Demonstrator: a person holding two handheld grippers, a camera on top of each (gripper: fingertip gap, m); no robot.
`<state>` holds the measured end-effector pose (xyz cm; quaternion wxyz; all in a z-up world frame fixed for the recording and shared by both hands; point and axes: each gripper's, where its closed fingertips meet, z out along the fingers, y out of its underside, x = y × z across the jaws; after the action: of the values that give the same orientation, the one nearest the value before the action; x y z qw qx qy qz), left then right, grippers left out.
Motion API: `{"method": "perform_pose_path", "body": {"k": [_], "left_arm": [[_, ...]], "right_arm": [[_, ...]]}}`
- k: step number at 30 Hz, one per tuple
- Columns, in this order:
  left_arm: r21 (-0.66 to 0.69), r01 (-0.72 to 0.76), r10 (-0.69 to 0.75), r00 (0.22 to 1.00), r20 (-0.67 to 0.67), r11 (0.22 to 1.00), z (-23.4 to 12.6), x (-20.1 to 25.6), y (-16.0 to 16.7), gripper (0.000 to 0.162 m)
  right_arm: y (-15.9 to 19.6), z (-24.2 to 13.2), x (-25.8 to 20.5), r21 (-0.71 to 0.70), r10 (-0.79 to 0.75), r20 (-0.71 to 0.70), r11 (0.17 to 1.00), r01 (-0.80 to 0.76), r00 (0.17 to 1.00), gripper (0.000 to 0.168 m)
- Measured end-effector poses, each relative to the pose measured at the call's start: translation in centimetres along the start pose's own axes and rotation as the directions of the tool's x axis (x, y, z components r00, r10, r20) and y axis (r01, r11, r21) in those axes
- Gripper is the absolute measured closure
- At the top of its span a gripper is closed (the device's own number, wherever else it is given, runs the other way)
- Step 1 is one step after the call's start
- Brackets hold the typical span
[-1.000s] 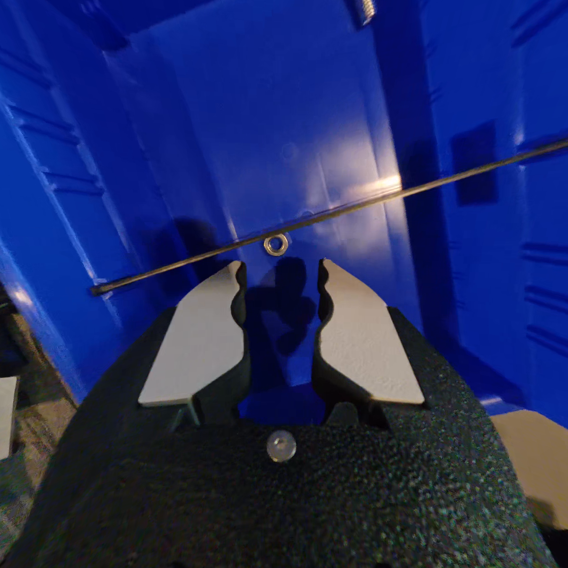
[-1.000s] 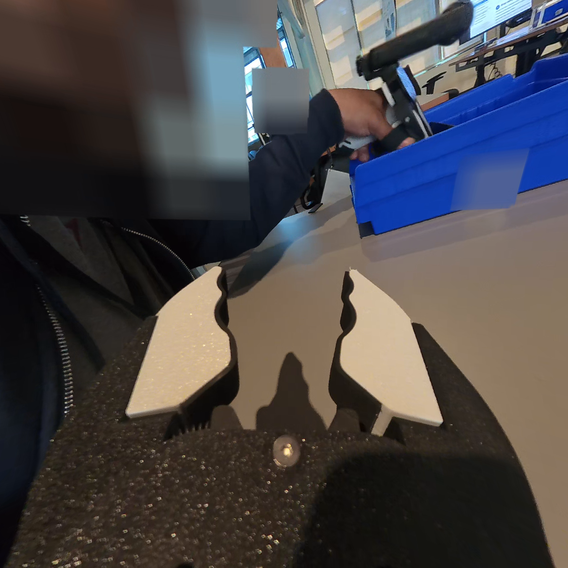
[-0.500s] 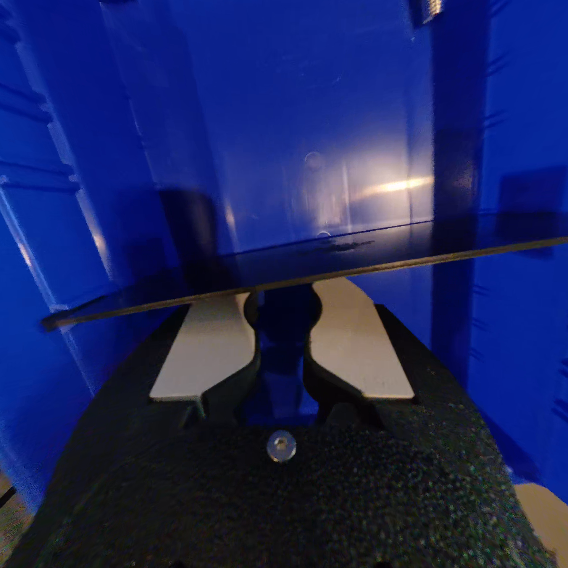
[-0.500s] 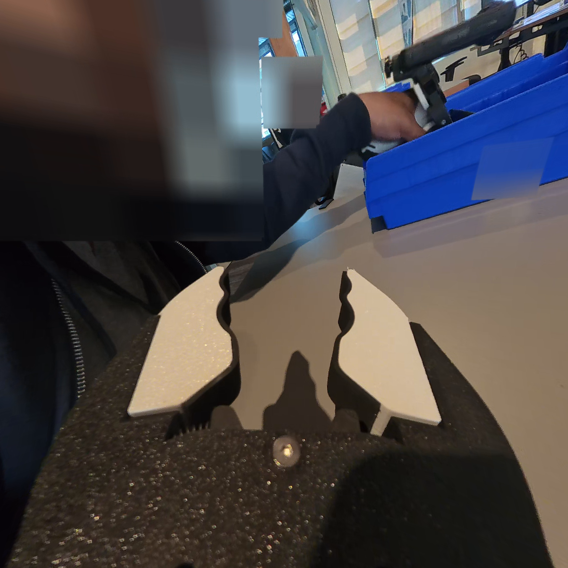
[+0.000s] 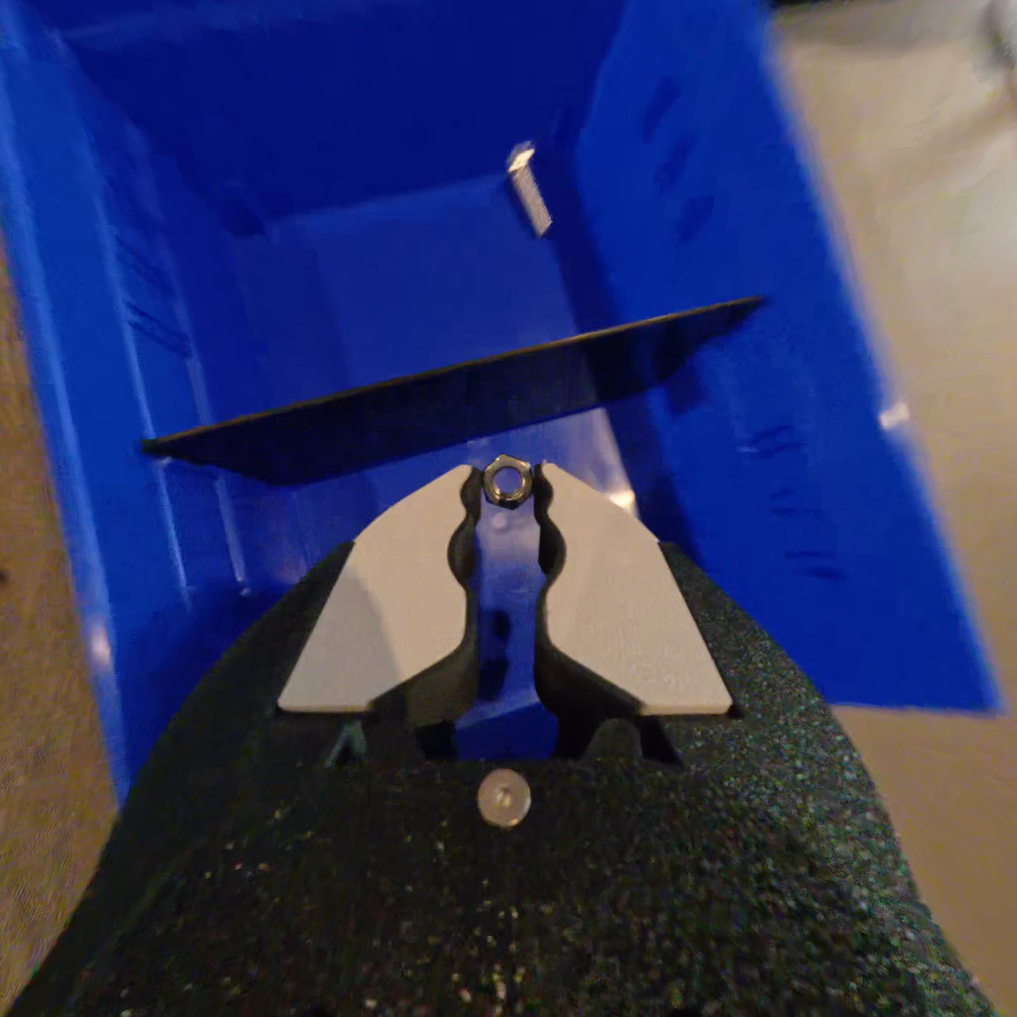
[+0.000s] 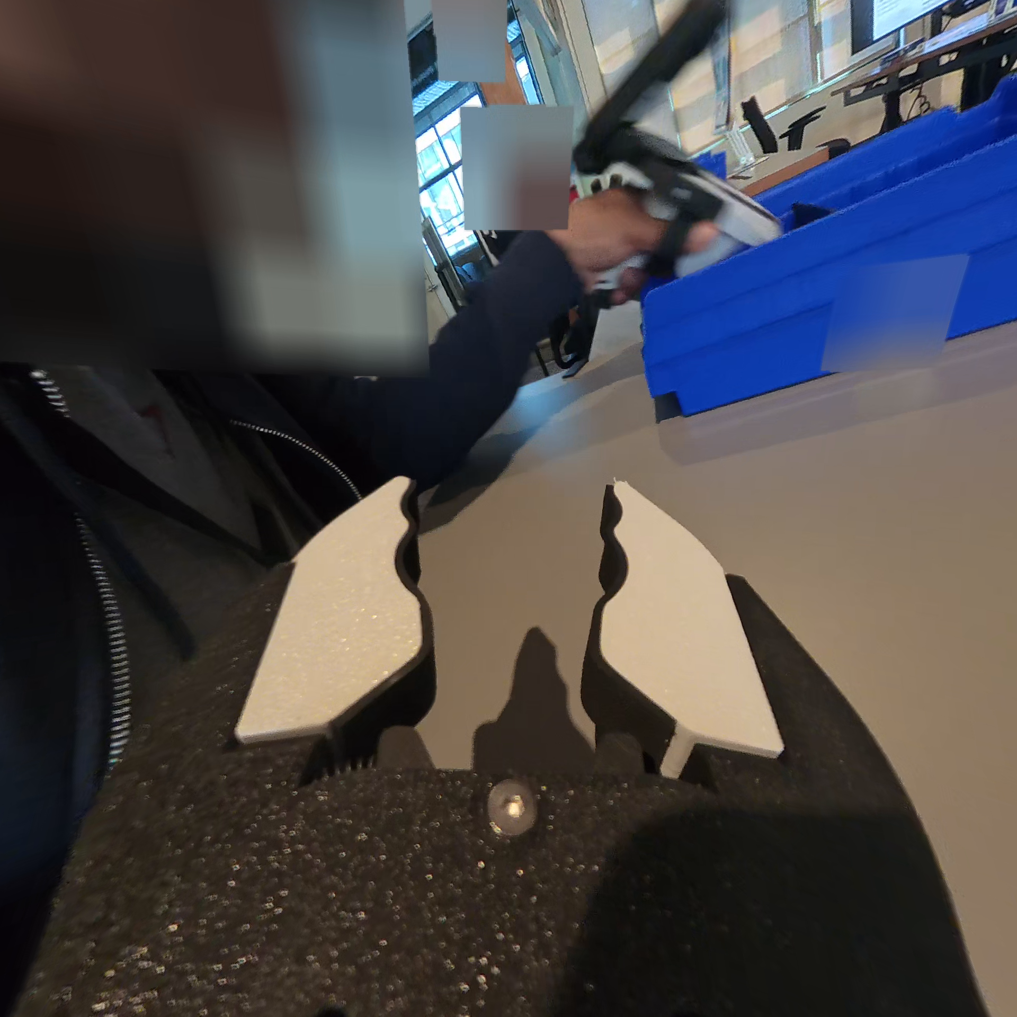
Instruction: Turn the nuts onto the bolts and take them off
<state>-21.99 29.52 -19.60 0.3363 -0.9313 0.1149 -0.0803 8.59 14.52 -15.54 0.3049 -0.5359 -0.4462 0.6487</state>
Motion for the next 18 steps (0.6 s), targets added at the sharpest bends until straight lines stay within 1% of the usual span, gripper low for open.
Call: {"method": "perform_pose_path", "body": {"k": [1,3,6,8,10,12,13,15,16,18], "left_arm": [[0.095,-0.012,0.016,0.999,-0.045,0.995,-1.8,1.2,-0.6,0.144],[0.288,-0.005,0.057,0.983,-0.172,0.958,-5.4,3.7,-1.1,0.144],[0.521,0.092,0.115,0.929,-0.352,0.848,-9.8,6.0,-0.5,0.144],[0.630,0.155,0.164,0.894,-0.418,0.761,-11.8,6.7,0.2,0.144],[0.685,0.215,0.182,0.870,-0.458,0.696,-12.6,6.9,1.1,0.144],[0.704,0.247,0.201,0.849,-0.488,0.666,-12.7,7.2,2.0,0.144],[0.709,0.258,0.200,0.847,-0.493,0.656,-12.7,7.2,2.2,0.144],[0.716,0.288,0.213,0.826,-0.522,0.636,-13.2,7.5,2.5,0.144],[0.720,0.307,0.222,0.813,-0.539,0.623,-13.6,7.6,2.5,0.144],[0.721,0.334,0.228,0.796,-0.561,0.606,-14.1,7.4,2.6,0.144]], "right_arm": [[-0.1,0.1,0.2,-0.006,-0.015,-0.006,1.000,0.015,1.000,0.107],[-0.6,0.5,0.8,-0.025,-0.060,-0.021,0.998,0.060,0.998,0.108],[-2.1,1.7,1.9,-0.080,-0.157,-0.041,0.985,0.153,0.987,0.111],[-4.1,2.8,2.7,-0.137,-0.255,-0.055,0.960,0.246,0.965,0.116],[-6.7,4.2,3.9,-0.235,-0.388,-0.068,0.901,0.364,0.919,0.122],[-9.9,6.1,5.2,-0.353,-0.543,-0.045,0.794,0.495,0.839,0.128],[-11.4,7.2,6.1,-0.419,-0.620,-0.013,0.715,0.559,0.784,0.131],[-13.9,9.5,8.4,-0.540,-0.751,0.092,0.515,0.666,0.654,0.138],[-14.7,10.7,9.9,-0.590,-0.789,0.164,0.403,0.700,0.592,0.138],[-15.5,13.0,13.2,-0.665,-0.801,0.335,0.173,0.727,0.497,0.139]]}}
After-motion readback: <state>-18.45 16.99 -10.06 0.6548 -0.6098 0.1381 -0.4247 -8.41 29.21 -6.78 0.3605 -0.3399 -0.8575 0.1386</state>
